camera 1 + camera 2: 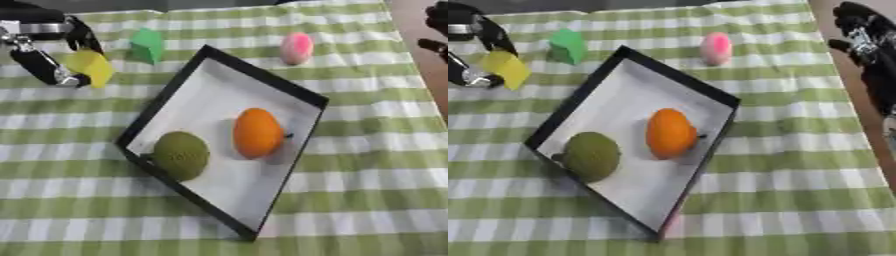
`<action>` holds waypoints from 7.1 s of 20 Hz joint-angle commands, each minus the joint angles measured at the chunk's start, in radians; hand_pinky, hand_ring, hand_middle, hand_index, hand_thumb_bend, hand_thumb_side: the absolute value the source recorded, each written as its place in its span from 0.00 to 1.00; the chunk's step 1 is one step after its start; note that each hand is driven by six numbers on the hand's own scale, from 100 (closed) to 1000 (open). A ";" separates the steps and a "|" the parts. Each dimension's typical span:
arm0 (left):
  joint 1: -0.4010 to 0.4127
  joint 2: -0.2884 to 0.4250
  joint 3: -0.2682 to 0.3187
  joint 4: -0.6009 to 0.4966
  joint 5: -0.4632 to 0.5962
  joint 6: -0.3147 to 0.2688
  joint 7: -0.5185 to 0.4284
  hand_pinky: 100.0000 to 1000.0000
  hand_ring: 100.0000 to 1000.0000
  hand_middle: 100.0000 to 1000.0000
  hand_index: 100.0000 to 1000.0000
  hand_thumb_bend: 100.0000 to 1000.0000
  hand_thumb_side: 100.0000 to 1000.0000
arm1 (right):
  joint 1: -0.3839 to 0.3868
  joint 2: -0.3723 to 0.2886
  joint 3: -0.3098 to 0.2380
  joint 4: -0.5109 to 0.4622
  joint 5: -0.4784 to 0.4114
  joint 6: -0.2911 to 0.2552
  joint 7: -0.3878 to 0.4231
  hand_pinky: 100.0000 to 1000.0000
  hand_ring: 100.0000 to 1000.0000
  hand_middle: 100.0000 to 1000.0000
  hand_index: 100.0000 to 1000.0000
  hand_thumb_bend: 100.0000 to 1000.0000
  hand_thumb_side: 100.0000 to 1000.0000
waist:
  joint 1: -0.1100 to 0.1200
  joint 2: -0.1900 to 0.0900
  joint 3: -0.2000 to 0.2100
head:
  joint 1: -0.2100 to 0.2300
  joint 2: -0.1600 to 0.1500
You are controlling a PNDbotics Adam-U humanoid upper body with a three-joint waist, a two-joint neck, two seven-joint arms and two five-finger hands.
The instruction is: Pick up objects on the table and place them in the box.
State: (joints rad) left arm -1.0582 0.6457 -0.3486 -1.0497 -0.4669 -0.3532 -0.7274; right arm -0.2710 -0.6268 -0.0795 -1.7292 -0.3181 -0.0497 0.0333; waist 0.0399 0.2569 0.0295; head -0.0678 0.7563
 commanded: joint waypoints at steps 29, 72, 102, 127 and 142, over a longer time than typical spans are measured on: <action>-0.096 -0.423 -0.183 -0.275 -0.114 0.057 -0.098 0.67 0.66 0.53 0.58 0.20 0.00 | -0.041 -0.214 -0.041 0.013 -0.079 -0.069 -0.030 0.89 1.00 0.89 0.90 0.00 0.54 | 0.000 -0.114 0.093 | -0.094 0.014; 0.026 -0.419 -0.124 -0.260 -0.208 0.160 0.054 0.84 0.82 0.76 0.86 0.30 0.27 | -0.024 -0.190 -0.028 0.023 -0.040 -0.067 -0.018 0.89 1.00 0.89 0.90 0.00 0.55 | -0.019 -0.090 0.076 | -0.084 0.014; -0.017 -0.140 0.095 -0.046 -0.085 0.276 0.113 0.87 0.86 0.79 0.85 0.40 0.18 | -0.042 -0.191 -0.045 0.012 -0.045 -0.074 -0.039 0.89 1.00 0.89 0.90 0.00 0.55 | -0.026 -0.044 0.036 | -0.037 0.001; -0.144 -0.164 0.159 0.199 -0.329 0.038 0.022 0.85 0.86 0.77 0.82 0.43 0.00 | -0.101 -0.182 -0.011 0.011 -0.026 -0.068 -0.013 0.88 1.00 0.88 0.89 0.00 0.56 | -0.005 0.012 -0.076 | 0.020 -0.061; -0.162 -0.159 0.187 0.217 -0.365 0.049 0.070 0.84 0.86 0.77 0.82 0.31 0.00 | -0.104 -0.171 -0.003 0.021 -0.004 -0.061 -0.002 0.88 1.00 0.88 0.89 0.00 0.58 | 0.000 0.032 -0.083 | 0.056 -0.076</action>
State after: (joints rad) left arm -1.1899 0.4650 -0.1782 -0.8256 -0.8293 -0.3049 -0.6652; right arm -0.3663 -0.7754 -0.0731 -1.7028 -0.3288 -0.1091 0.0292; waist 0.0303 0.2931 -0.0540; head -0.0146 0.6924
